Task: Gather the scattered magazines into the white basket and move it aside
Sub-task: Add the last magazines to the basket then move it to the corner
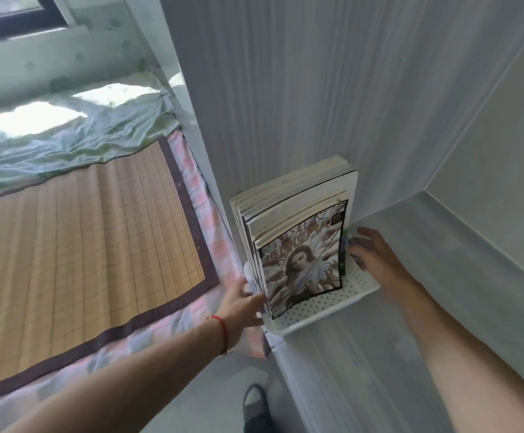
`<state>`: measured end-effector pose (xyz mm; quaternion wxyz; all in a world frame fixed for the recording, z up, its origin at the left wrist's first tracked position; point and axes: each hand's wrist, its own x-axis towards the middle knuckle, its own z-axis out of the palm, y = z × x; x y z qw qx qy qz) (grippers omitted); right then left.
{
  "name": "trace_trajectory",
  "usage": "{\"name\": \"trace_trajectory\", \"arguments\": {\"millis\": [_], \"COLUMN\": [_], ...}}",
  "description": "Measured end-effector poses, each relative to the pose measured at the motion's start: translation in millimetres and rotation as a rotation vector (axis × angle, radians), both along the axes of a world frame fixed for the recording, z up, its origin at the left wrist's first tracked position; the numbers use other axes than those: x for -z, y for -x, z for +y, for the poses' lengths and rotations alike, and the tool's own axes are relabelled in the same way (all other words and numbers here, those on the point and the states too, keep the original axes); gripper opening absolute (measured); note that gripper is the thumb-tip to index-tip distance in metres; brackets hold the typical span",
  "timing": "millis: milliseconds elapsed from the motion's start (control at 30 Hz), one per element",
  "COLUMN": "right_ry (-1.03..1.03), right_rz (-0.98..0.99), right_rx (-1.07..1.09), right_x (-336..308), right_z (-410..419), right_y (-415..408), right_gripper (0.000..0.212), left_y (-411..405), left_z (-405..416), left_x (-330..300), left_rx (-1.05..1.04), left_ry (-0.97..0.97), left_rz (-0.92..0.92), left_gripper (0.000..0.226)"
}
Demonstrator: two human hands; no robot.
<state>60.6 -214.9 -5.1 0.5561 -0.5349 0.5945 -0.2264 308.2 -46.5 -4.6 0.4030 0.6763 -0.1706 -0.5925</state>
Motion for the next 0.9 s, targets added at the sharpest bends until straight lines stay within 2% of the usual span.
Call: {"name": "trace_trajectory", "arguments": {"millis": [67,133,267,567,900], "right_ry": [0.021,0.102,0.183,0.158,0.101], "right_rz": [0.152,0.229,0.202,0.279,0.302], "right_rx": [0.035,0.036,0.064,-0.040,0.020], "right_x": [13,27,33,48,40], "right_z": [14,29,25,6,7], "right_y": [9,11,-3,-7,-13], "right_gripper": [0.050,0.045,0.040,0.044,0.041], "left_y": [0,-1,-4,-29,-34], "left_z": [-7,-10,-11,-20,-27], "left_x": [-3,-3,-2,-5,-3], "left_rx": [0.070,0.064,0.017,0.051,0.053], "left_ry": [-0.009,-0.008,0.001,-0.034,-0.018], "left_rz": [-0.060,-0.064,-0.067,-0.021,0.029], "left_gripper": [0.045,0.041,0.040,0.042,0.036]}}
